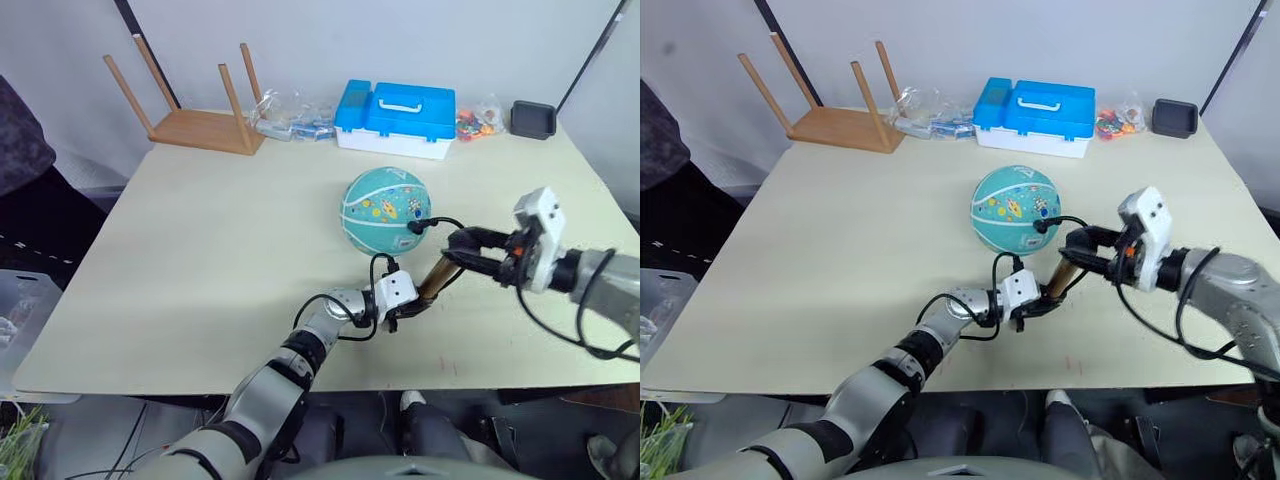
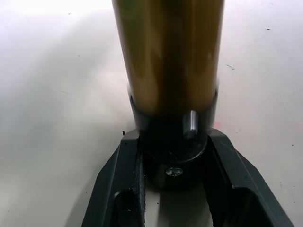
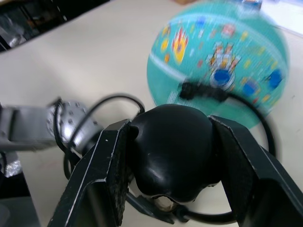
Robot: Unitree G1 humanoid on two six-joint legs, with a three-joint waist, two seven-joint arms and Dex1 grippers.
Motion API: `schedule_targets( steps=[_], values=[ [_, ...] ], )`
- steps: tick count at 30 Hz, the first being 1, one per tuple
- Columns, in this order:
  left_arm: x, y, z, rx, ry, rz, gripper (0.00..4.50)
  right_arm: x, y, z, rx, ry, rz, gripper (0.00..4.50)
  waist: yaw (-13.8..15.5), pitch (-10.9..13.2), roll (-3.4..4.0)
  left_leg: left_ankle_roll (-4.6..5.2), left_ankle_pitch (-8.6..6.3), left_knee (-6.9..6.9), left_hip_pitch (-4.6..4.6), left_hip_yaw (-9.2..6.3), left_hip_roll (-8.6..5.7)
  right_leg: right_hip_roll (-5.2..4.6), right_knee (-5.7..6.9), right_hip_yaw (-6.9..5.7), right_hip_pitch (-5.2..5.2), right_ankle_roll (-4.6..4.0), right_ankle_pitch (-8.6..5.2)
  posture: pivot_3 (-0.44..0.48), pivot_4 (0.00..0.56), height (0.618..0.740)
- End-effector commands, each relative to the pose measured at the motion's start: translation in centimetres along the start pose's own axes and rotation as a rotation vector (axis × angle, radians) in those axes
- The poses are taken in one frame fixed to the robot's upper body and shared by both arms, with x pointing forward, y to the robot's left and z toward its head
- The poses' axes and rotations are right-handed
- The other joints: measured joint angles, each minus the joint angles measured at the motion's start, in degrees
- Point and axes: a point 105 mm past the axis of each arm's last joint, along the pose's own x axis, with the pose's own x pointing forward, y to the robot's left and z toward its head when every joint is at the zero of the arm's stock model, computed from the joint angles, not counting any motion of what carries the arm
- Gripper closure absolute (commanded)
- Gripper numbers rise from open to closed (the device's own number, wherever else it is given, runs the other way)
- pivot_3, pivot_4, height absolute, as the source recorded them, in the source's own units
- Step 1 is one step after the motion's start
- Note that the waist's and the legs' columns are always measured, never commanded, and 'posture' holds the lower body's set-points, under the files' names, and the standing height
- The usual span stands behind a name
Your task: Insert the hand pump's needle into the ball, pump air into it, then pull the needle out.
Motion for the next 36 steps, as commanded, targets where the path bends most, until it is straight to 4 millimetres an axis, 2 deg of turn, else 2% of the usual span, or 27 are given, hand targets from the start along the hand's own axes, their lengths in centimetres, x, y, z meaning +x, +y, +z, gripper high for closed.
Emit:
schedule_targets(
  steps=[1,4,6,9,12,15,19,23,25,27,28,31,32,34,36],
  values=[
    [-1.4,-2.6,-5.3,-0.109,0.180,-0.052,3.41,-3.2,0.8,6.8,-0.147,-0.144,-0.030,2.45,0.28,0.11,0.00,0.01,-0.01,-0.01,-0.02,-0.03,0.00,0.00,0.00,-0.03,0.00,0.00,0.00,0.000,0.150,0.740],
    [-1.3,-2.6,-5.2,-0.109,0.182,-0.057,3.41,-4.8,1.2,10.3,-0.168,-0.176,-0.055,2.45,0.73,0.28,0.09,0.02,-0.01,-0.02,-0.12,-0.02,-0.04,-0.06,-0.01,-0.04,-0.08,0.00,0.00,0.000,0.150,0.740],
    [-1.3,-2.6,-5.2,-0.107,0.182,-0.059,3.41,-5.5,1.6,11.5,-0.154,-0.177,-0.052,2.45,1.15,0.38,0.01,0.03,-0.01,-0.01,-0.25,0.01,-0.05,-0.17,-0.01,-0.04,-0.23,0.00,0.01,0.000,0.150,0.740],
    [-1.2,-2.7,-5.1,-0.107,0.181,-0.064,3.41,-4.9,1.7,9.5,-0.105,-0.082,-0.037,2.45,1.21,0.43,-0.14,0.02,-0.01,-0.01,-0.44,-0.12,-0.04,-0.38,-0.06,-0.18,-0.31,-0.03,0.01,0.000,0.150,0.740],
    [-1.2,-2.8,-5.1,-0.104,0.178,-0.074,3.41,-2.7,0.7,5.2,-0.004,-0.013,-0.037,2.45,1.13,0.26,-0.38,0.04,-0.02,0.01,-0.42,-0.03,-0.06,-0.45,-0.05,-0.15,-0.30,-0.01,0.01,0.000,0.150,0.740],
    [-1.3,-2.9,-5.1,-0.100,0.175,-0.078,3.41,-1.1,-0.1,-0.2,0.069,0.099,-0.053,2.45,1.02,0.05,-0.53,0.04,-0.02,0.01,-0.23,-0.01,-0.06,-0.41,-0.01,-0.12,-0.20,0.00,0.01,0.000,0.150,0.740],
    [-1.6,-2.9,-5.2,-0.097,0.174,-0.079,3.41,1.2,0.8,-7.2,0.111,0.230,-0.001,2.45,0.32,-0.65,-1.06,0.03,-0.03,-0.13,0.23,0.01,0.09,0.05,-0.02,-0.09,0.15,-0.01,-0.04,0.000,0.150,0.740],
    [-1.7,-3.0,-5.2,-0.095,0.169,-0.084,3.41,3.2,1.1,-11.9,0.127,0.272,-0.007,2.45,-0.53,-1.04,-1.35,0.01,-0.03,-0.17,0.52,0.00,0.24,0.19,-0.02,-0.06,0.30,0.12,-0.12,0.000,0.150,0.740],
    [-1.6,-3.0,-5.1,-0.095,0.165,-0.084,3.41,3.7,0.9,-13.3,0.115,0.281,-0.025,2.45,-0.58,-1.06,-1.33,0.00,-0.04,-0.24,0.78,0.01,0.25,0.21,-0.02,-0.02,0.50,0.19,-0.19,0.000,0.150,0.740],
    [-1.6,-3.0,-5.0,-0.095,0.162,-0.083,3.41,3.9,0.4,-13.0,0.104,0.237,-0.055,2.45,-0.62,-1.09,-1.31,-0.01,-0.04,-0.38,1.08,0.02,0.26,0.23,-0.02,0.06,0.69,0.12,-0.24,0.000,0.150,0.740],
    [-1.6,-3.0,-5.0,-0.095,0.160,-0.082,3.41,3.7,0.1,-12.0,0.081,0.209,-0.063,2.45,-0.58,-1.14,-1.31,-0.01,-0.05,-0.39,1.09,0.02,0.26,0.23,-0.02,0.07,0.70,0.12,-0.24,0.000,0.150,0.740],
    [-1.6,-3.1,-5.0,-0.098,0.159,-0.081,3.41,2.6,-0.5,-8.0,0.029,0.106,-0.077,2.45,-0.54,-1.14,-1.28,-0.01,-0.04,-0.46,1.14,-0.01,0.29,0.28,-0.02,0.05,0.70,0.06,-0.27,0.000,0.150,0.740],
    [-1.6,-3.1,-5.0,-0.099,0.160,-0.080,3.41,2.0,-0.5,-5.8,0.013,0.053,-0.074,2.45,-0.50,-1.13,-1.27,-0.02,-0.04,-0.47,1.13,-0.01,0.29,0.28,-0.02,0.06,0.69,0.06,-0.27,0.000,0.150,0.740],
    [-1.5,-3.3,-5.0,-0.101,0.162,-0.080,3.41,1.1,-0.3,-3.1,-0.014,-0.005,-0.063,2.45,-0.30,-0.75,-0.90,-0.03,-0.04,-0.45,0.96,0.01,0.21,0.18,-0.03,0.10,0.60,-0.06,-0.19,0.000,0.150,0.740],
    [-1.5,-3.3,-5.2,-0.105,0.168,-0.078,3.41,-0.5,-0.2,1.0,-0.067,-0.061,-0.059,2.45,-0.24,-0.56,-0.66,-0.02,-0.04,-0.42,0.79,0.05,0.17,0.14,-0.03,0.15,0.47,-0.15,-0.12,0.000,0.150,0.740]
  ],
)
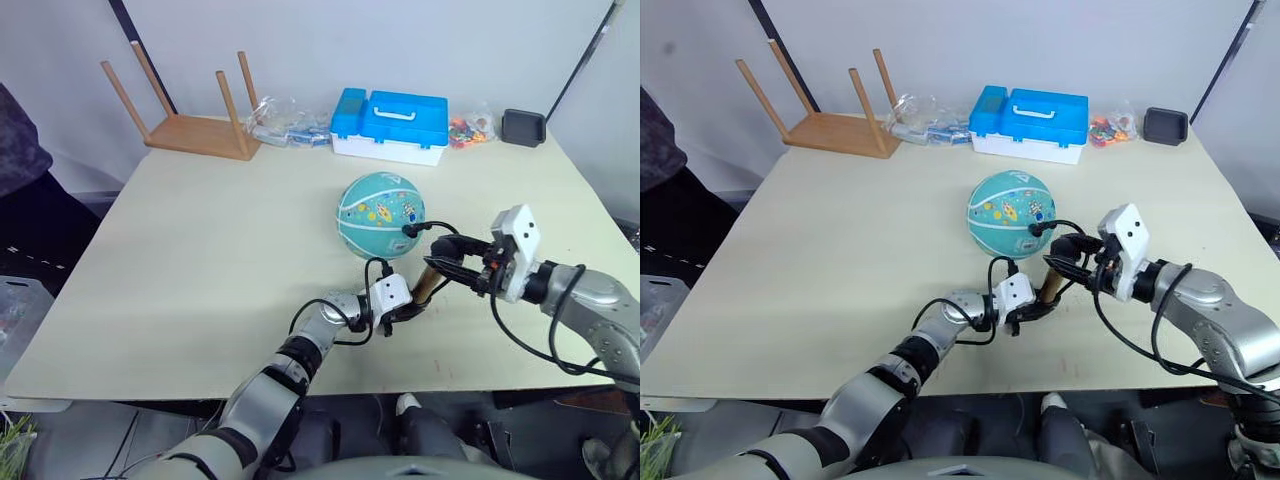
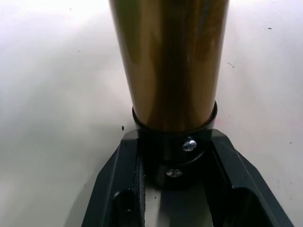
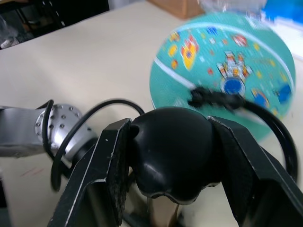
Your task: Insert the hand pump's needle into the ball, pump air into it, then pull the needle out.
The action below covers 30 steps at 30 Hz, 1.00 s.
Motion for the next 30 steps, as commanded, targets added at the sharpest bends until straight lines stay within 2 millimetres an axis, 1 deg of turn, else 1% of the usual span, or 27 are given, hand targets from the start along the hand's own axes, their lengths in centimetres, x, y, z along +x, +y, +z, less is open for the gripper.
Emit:
schedule_targets(
  steps=[1,2,3,7,8,10,11,12,15,17,20,22,23,25,26,27,28,29,30],
  values=[
    [-0.9,-2.8,-4.5,-0.079,0.154,-0.085,3.41,-3.1,-0.7,6.7,-0.082,-0.087,-0.050,2.45,0.09,0.33,0.53,0.00,0.00,0.09,-0.23,0.00,-0.01,0.00,0.01,0.01,-0.20,-0.01,0.02,0.000,0.150,0.740],
    [-0.9,-2.8,-4.5,-0.081,0.157,-0.085,3.41,-3.8,-0.7,8.3,-0.098,-0.113,-0.055,2.45,0.20,0.47,0.70,0.01,0.01,0.28,-0.62,-0.02,-0.04,0.00,0.02,-0.01,-0.50,0.03,0.06,0.000,0.150,0.740],
    [-0.9,-2.8,-4.6,-0.082,0.158,-0.085,3.41,-4.4,-0.6,9.3,-0.103,-0.127,-0.057,2.45,0.43,0.62,0.88,0.01,0.02,0.33,-0.78,-0.01,-0.10,-0.02,0.03,0.01,-0.64,0.06,0.09,0.000,0.150,0.740],
    [-0.8,-2.8,-4.7,-0.087,0.164,-0.080,3.41,-6.9,-0.1,13.6,-0.127,-0.202,-0.069,2.45,1.47,0.82,0.80,0.02,0.02,0.33,-0.97,-0.09,-0.14,-0.09,0.02,-0.06,-0.75,0.04,0.11,0.000,0.150,0.740],
    [-0.8,-2.7,-4.7,-0.088,0.165,-0.078,3.41,-7.4,0.1,14.4,-0.131,-0.215,-0.074,2.45,1.55,0.82,0.79,0.02,0.02,0.34,-1.04,-0.10,-0.16,-0.12,0.00,-0.08,-0.78,0.05,0.11,0.000,0.150,0.740],
    [-0.7,-2.7,-4.7,-0.091,0.166,-0.074,3.41,-8.0,0.4,15.3,-0.129,-0.224,-0.075,2.45,1.57,0.83,0.79,0.02,0.02,0.37,-1.22,-0.08,-0.20,-0.22,0.00,-0.08,-0.94,0.06,0.12,0.000,0.150,0.740],
    [-0.7,-2.7,-4.7,-0.091,0.165,-0.073,3.41,-8.0,0.7,15.4,-0.128,-0.217,-0.069,2.45,1.55,0.82,0.79,0.02,0.02,0.42,-1.34,-0.08,-0.21,-0.45,0.01,-0.08,-1.04,0.08,0.13,0.000,0.150,0.740],
    [-0.7,-2.7,-4.7,-0.092,0.165,-0.071,3.41,-8.0,0.8,15.2,-0.127,-0.203,-0.063,2.45,1.55,0.82,0.77,0.03,0.03,0.45,-1.52,-0.08,-0.23,-0.48,0.02,-0.09,-1.22,0.11,0.16,0.000,0.150,0.740],
    [-0.7,-2.8,-4.8,-0.094,0.163,-0.071,3.41,-6.7,0.9,13.2,-0.093,-0.136,-0.046,2.45,1.51,0.81,0.80,0.04,0.03,0.51,-1.60,-0.06,-0.26,-0.53,0.04,-0.10,-1.29,0.14,0.21,0.000,0.150,0.740],
    [-0.8,-2.9,-4.9,-0.094,0.164,-0.074,3.41,-5.3,0.5,10.1,-0.069,-0.045,-0.048,2.45,1.49,0.70,0.71,0.05,0.02,0.51,-1.57,-0.05,-0.26,-0.52,0.05,-0.11,-1.28,0.14,0.21,0.000,0.150,0.740],
    [-0.9,-3.0,-5.0,-0.094,0.164,-0.076,3.41,-3.6,-0.4,5.9,0.010,0.019,-0.056,2.45,1.34,0.26,0.43,0.05,0.02,0.49,-1.47,-0.04,-0.24,-0.46,0.08,-0.11,-1.20,0.14,0.21,0.000,0.150,0.740],
    [-1.0,-2.9,-5.0,-0.094,0.161,-0.073,3.41,-2.5,-0.7,2.4,0.039,0.102,-0.067,2.45,1.20,-0.01,0.26,0.05,0.03,0.49,-1.34,-0.02,-0.23,-0.16,0.14,-0.06,-1.14,0.14,0.20,0.000,0.150,0.740],
    [-1.0,-2.9,-5.0,-0.096,0.160,-0.068,3.41,-1.9,-0.6,0.9,0.041,0.139,-0.065,2.45,1.07,-0.06,0.15,0.05,0.02,0.49,-1.28,0.01,-0.22,-0.14,0.14,-0.02,-1.10,0.14,0.20,0.000,0.150,0.740],
    [-1.0,-2.9,-5.0,-0.099,0.158,-0.063,3.41,-0.5,-0.1,-1.5,0.082,0.157,-0.049,2.45,0.92,-0.08,0.10,0.05,0.00,0.39,-0.59,0.05,-0.15,-0.06,0.07,0.05,-0.48,0.14,0.17,0.000,0.150,0.740],
    [-1.0,-2.9,-5.0,-0.100,0.157,-0.062,3.41,0.2,0.3,-2.2,0.105,0.149,-0.038,2.45,0.52,-0.23,-0.10,0.05,-0.01,0.32,-0.44,0.04,-0.11,-0.04,0.01,0.04,-0.31,0.17,0.14,0.000,0.150,0.740],
    [-1.0,-3.0,-5.0,-0.101,0.156,-0.061,3.41,0.7,0.7,-2.9,0.115,0.153,-0.025,2.45,0.49,-0.23,-0.11,0.05,-0.01,0.26,-0.37,0.02,0.00,0.04,0.00,0.02,-0.28,0.36,0.02,0.000,0.150,0.740],
    [-0.9,-3.0,-5.0,-0.103,0.155,-0.059,3.41,1.3,1.1,-4.9,0.135,0.195,-0.018,2.45,0.07,-0.48,-0.09,0.05,-0.01,0.27,-0.37,0.02,0.01,0.05,0.00,0.01,-0.28,0.36,0.02,0.000,0.150,0.740],
    [-0.9,-3.0,-5.0,-0.105,0.154,-0.057,3.41,1.6,1.3,-6.5,0.149,0.226,-0.010,2.45,0.06,-0.48,-0.09,0.03,-0.01,0.24,-0.20,-0.01,0.05,0.11,0.01,-0.01,-0.19,0.32,-0.01,0.000,0.150,0.740],
    [-0.8,-3.0,-4.9,-0.107,0.153,-0.054,3.41,1.7,1.3,-7.6,0.162,0.245,-0.013,2.45,-0.01,-0.64,-0.13,0.03,-0.01,0.23,-0.18,-0.02,0.05,0.11,0.01,-0.01,-0.17,0.30,-0.01,0.000,0.150,0.740]
  ],
)
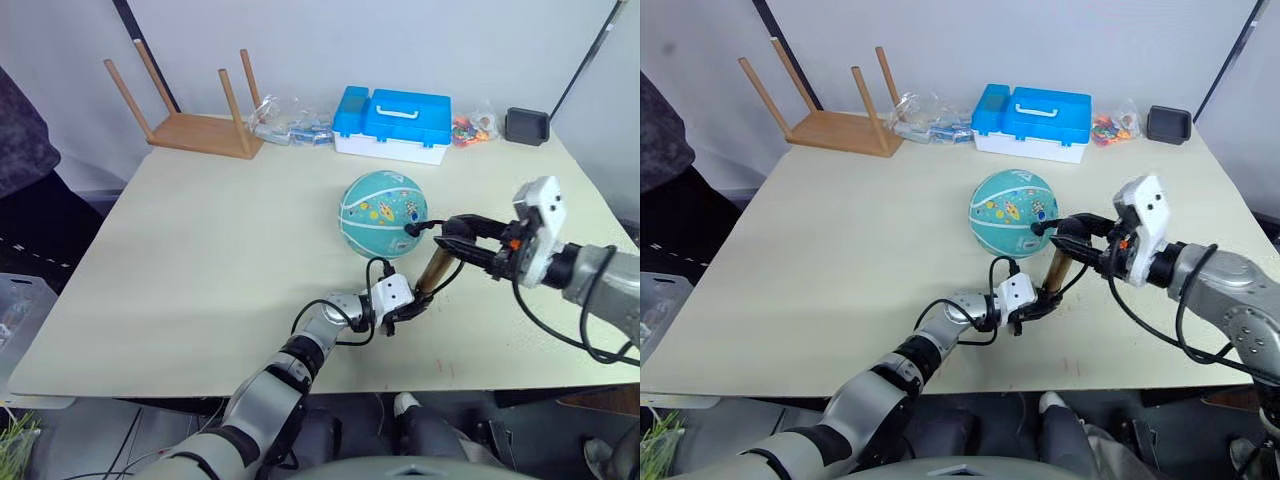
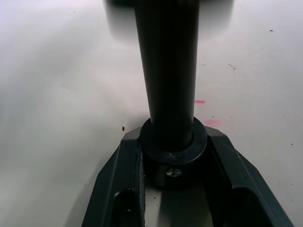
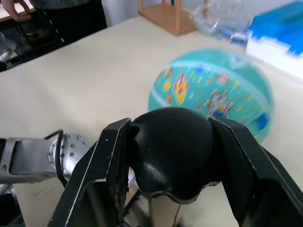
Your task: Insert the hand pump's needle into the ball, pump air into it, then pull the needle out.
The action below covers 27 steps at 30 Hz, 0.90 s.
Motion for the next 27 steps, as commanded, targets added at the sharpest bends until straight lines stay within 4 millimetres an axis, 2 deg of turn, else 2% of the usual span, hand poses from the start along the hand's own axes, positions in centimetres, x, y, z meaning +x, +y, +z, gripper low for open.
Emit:
schedule_targets(
  steps=[1,3,7,9,11,14,16,19,20,24,25,27],
  values=[
    [-0.9,-2.8,-4.4,-0.088,0.151,-0.070,3.41,0.8,0.3,-8.7,0.145,0.256,0.003,2.45,-0.09,-0.21,-0.07,0.00,0.00,-0.05,0.04,0.03,-0.01,0.00,0.00,0.02,0.00,0.00,0.00,0.000,0.150,0.740],
    [-0.8,-2.7,-4.4,-0.088,0.149,-0.064,3.41,0.4,-0.1,-8.0,0.112,0.240,-0.005,2.45,-0.09,-0.25,-0.01,0.00,0.00,-0.05,0.10,0.02,-0.02,0.00,0.00,0.03,0.07,-0.02,0.00,0.000,0.150,0.740],
    [-0.8,-2.7,-4.4,-0.088,0.152,-0.063,3.41,-1.0,-1.5,-2.9,0.039,0.112,-0.028,2.45,-0.02,-0.22,0.09,0.00,0.00,-0.03,0.18,0.07,-0.05,-0.03,0.00,0.09,0.14,0.01,0.00,0.000,0.150,0.740],
    [-0.7,-2.7,-4.3,-0.087,0.151,-0.065,3.41,-1.6,-1.6,-1.4,0.012,0.083,-0.027,2.45,0.10,-0.13,0.15,0.00,0.00,-0.03,0.13,0.07,-0.06,-0.04,0.00,0.09,0.13,0.01,0.00,0.000,0.150,0.740],
    [-0.6,-2.7,-4.2,-0.084,0.150,-0.068,3.41,-2.8,-1.5,2.1,-0.033,0.015,-0.017,2.45,0.37,0.09,0.38,0.00,0.00,-0.02,0.08,0.06,-0.06,-0.05,-0.01,0.08,0.12,-0.01,0.01,0.000,0.150,0.740],
    [-0.5,-2.7,-4.0,-0.080,0.147,-0.071,3.41,-4.4,-0.9,6.8,-0.084,-0.085,-0.002,2.45,1.06,0.58,0.78,0.02,0.02,0.22,-0.47,0.05,-0.19,-0.12,0.00,0.10,-0.30,-0.17,0.19,0.000,0.150,0.740],
    [-0.4,-2.7,-4.0,-0.078,0.146,-0.074,3.41,-5.2,-0.5,8.9,-0.101,-0.127,0.007,2.45,1.37,0.89,0.85,0.02,0.02,0.21,-0.51,0.03,-0.20,-0.13,0.00,0.09,-0.32,-0.17,0.19,0.000,0.150,0.740],
    [-0.3,-2.8,-3.9,-0.075,0.144,-0.080,3.41,-7.4,0.7,13.6,-0.153,-0.227,0.021,2.45,1.54,1.18,1.02,0.02,0.02,0.20,-0.65,-0.02,-0.23,-0.19,0.00,0.04,-0.41,-0.18,0.19,0.000,0.150,0.740],
    [-0.3,-2.8,-3.9,-0.074,0.143,-0.082,3.41,-7.8,1.0,14.5,-0.162,-0.246,0.020,2.45,1.56,1.21,1.05,0.02,0.01,0.19,-0.74,-0.03,-0.26,-0.25,-0.01,0.02,-0.48,-0.18,0.19,0.000,0.150,0.740],
    [-0.3,-2.8,-3.8,-0.069,0.142,-0.087,3.41,-9.6,1.3,16.7,-0.170,-0.280,-0.004,2.45,1.58,1.28,0.95,0.03,0.01,0.19,-0.95,-0.09,-0.27,-0.56,-0.04,-0.11,-0.60,-0.19,0.19,0.000,0.150,0.740],
    [-0.3,-2.8,-3.8,-0.068,0.141,-0.088,3.41,-9.8,1.4,16.8,-0.167,-0.276,-0.004,2.45,1.57,1.28,0.95,0.04,0.01,0.21,-1.02,-0.08,-0.28,-0.59,-0.04,-0.13,-0.68,-0.18,0.19,0.000,0.150,0.740],
    [-0.3,-2.9,-3.8,-0.065,0.140,-0.091,3.41,-8.9,1.2,15.2,-0.149,-0.214,-0.005,2.45,1.56,1.26,0.99,0.05,0.03,0.27,-1.33,-0.04,-0.33,-0.64,0.01,-0.12,-0.98,-0.15,0.23,0.000,0.150,0.740]
  ],
)
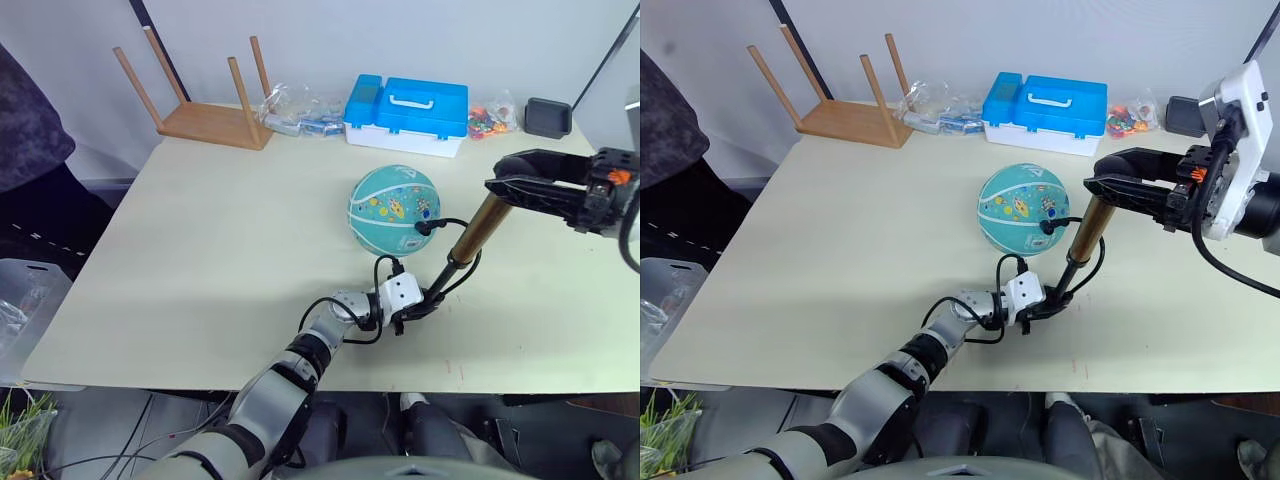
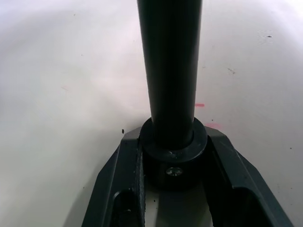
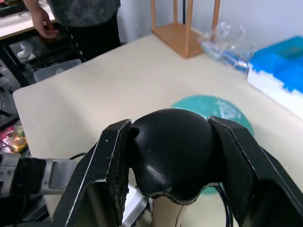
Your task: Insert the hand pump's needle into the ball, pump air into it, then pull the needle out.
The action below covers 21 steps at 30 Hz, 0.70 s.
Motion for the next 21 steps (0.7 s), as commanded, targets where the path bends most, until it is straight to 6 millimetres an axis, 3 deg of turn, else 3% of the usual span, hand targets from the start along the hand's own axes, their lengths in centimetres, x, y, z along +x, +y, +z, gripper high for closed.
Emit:
schedule_targets(
  steps=[1,2,7,12,15,18,21],
  values=[
    [-1.6,-2.9,-5.5,-0.107,0.191,-0.066,3.41,-1.2,0.5,2.2,-0.085,-0.108,-0.024,2.45,0.00,-0.01,0.01,0.00,0.01,0.03,-0.10,0.00,0.00,0.00,0.02,0.00,-0.11,0.02,0.02,0.000,0.150,0.740],
    [-1.5,-3.0,-5.5,-0.107,0.191,-0.067,3.41,-0.9,0.4,1.5,-0.076,-0.088,-0.023,2.45,0.03,-0.01,0.01,-0.01,0.01,0.05,-0.10,0.00,-0.01,0.00,0.03,0.00,-0.11,0.02,0.02,0.000,0.150,0.740],
    [-1.6,-2.9,-5.5,-0.103,0.190,-0.068,3.41,1.4,-1.2,-5.8,-0.018,0.090,-0.060,2.45,-0.20,-0.43,-0.25,0.00,0.01,0.05,0.01,0.00,0.00,0.08,0.07,0.00,-0.03,0.02,0.02,0.000,0.150,0.740],
    [-1.9,-2.7,-5.6,-0.106,0.192,-0.054,3.41,3.6,-1.2,-11.8,0.073,0.138,-0.055,2.45,-0.42,-0.72,-0.63,-0.01,0.00,-0.04,0.63,0.08,0.09,0.46,0.09,0.15,0.45,0.02,-0.01,0.000,0.150,0.740],
    [-2.2,-2.6,-5.8,-0.111,0.191,-0.045,3.41,4.9,-0.7,-17.2,0.111,0.241,-0.048,2.45,-0.71,-0.88,-0.70,-0.01,-0.02,-0.15,1.03,0.08,0.19,0.56,0.01,0.15,0.79,0.13,-0.11,0.000,0.150,0.740],
    [-2.4,-2.6,-5.9,-0.111,0.196,-0.042,3.41,5.6,-0.4,-19.9,0.110,0.287,-0.038,2.45,-1.39,-1.12,-0.86,-0.02,-0.02,-0.21,1.22,0.08,0.20,0.60,0.01,0.17,0.89,0.13,-0.12,0.000,0.150,0.740],
    [-2.5,-2.6,-6.1,-0.107,0.202,-0.042,3.41,5.8,-0.5,-20.9,0.063,0.323,-0.036,2.45,-1.76,-1.21,-0.85,-0.03,-0.02,-0.23,1.39,0.09,0.22,0.61,0.01,0.20,1.02,0.17,-0.14,0.000,0.150,0.740]
  ],
)
